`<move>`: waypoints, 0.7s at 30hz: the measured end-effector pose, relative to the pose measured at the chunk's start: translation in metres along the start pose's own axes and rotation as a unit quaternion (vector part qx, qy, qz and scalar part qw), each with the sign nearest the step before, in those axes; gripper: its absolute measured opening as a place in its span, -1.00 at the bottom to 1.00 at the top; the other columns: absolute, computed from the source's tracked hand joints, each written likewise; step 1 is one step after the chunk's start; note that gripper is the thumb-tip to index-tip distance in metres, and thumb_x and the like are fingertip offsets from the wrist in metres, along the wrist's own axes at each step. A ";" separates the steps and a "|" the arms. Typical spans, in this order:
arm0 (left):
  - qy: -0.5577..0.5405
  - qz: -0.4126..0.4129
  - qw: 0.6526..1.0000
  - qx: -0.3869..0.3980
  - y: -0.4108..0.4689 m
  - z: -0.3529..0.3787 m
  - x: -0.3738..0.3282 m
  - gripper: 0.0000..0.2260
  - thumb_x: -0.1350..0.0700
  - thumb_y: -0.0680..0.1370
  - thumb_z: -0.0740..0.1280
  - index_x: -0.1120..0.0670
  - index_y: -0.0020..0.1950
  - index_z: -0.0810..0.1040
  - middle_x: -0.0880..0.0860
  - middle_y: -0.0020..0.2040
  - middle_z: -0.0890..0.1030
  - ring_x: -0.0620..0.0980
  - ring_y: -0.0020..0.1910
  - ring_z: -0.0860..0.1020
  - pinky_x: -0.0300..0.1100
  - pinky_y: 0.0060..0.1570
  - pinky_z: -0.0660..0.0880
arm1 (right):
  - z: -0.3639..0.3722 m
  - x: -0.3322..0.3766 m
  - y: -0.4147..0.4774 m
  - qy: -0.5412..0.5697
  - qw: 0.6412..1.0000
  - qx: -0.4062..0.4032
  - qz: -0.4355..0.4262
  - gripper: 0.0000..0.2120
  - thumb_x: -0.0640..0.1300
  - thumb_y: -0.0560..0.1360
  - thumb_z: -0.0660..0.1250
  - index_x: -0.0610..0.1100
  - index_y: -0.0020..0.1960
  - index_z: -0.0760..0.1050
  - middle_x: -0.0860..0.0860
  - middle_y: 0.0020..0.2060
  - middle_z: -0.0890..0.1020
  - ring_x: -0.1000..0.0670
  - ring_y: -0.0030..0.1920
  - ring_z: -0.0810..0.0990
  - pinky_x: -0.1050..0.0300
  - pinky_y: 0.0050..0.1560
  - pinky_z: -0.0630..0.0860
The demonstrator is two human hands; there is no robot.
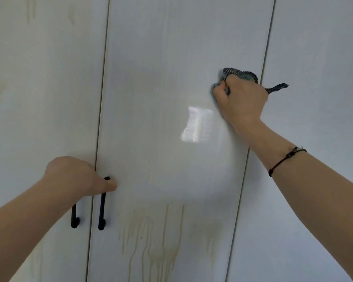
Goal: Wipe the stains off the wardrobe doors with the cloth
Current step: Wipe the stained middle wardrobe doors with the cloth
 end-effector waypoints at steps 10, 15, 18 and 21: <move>-0.005 -0.039 0.998 -0.048 -0.019 0.025 -0.006 -0.38 -0.42 0.47 0.06 0.12 -0.07 0.54 -0.01 -0.28 0.60 0.01 -0.28 0.58 -0.19 -0.26 0.46 | -0.033 0.003 -0.194 0.076 0.988 0.017 -0.135 -0.68 -0.12 0.42 0.33 -0.03 -0.45 0.28 0.06 -0.57 0.34 0.04 -0.52 0.23 0.23 -0.47 0.09; -0.091 -0.066 0.989 -0.101 -0.028 0.041 -0.004 -0.35 -0.35 0.44 0.25 0.23 0.10 0.28 0.06 -0.33 0.54 0.01 -0.39 0.47 -0.17 -0.37 0.31 | -0.051 0.008 -0.309 0.137 0.961 0.098 -0.219 -0.68 -0.17 0.35 0.39 -0.03 -0.46 0.30 0.06 -0.54 0.37 0.02 -0.52 0.33 0.19 -0.51 0.21; -0.134 -0.068 0.982 -0.116 -0.032 0.055 -0.005 -0.26 -0.35 0.43 0.26 0.29 0.22 0.23 0.12 -0.24 0.53 0.08 -0.31 0.50 -0.12 -0.29 0.34 | -0.056 0.011 -0.352 0.143 0.940 0.139 -0.275 -0.70 -0.15 0.34 0.40 -0.04 -0.45 0.32 0.07 -0.54 0.37 0.03 -0.52 0.34 0.20 -0.53 0.22; -0.162 -0.073 0.976 -0.126 -0.033 0.063 -0.006 -0.25 -0.32 0.44 0.25 0.32 0.22 0.21 0.14 -0.34 0.52 0.05 -0.39 0.48 -0.15 -0.38 0.29 | -0.054 0.004 -0.334 0.147 0.926 0.134 -0.320 -0.70 -0.15 0.37 0.41 -0.05 -0.44 0.34 0.06 -0.53 0.39 0.03 -0.51 0.35 0.20 -0.54 0.26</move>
Point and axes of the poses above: each hand's wrist, its own y-axis towards the middle knuckle, its own z-axis out of the palm, x = y × z, the point moved 2 cm from there along y, towards the middle knuckle
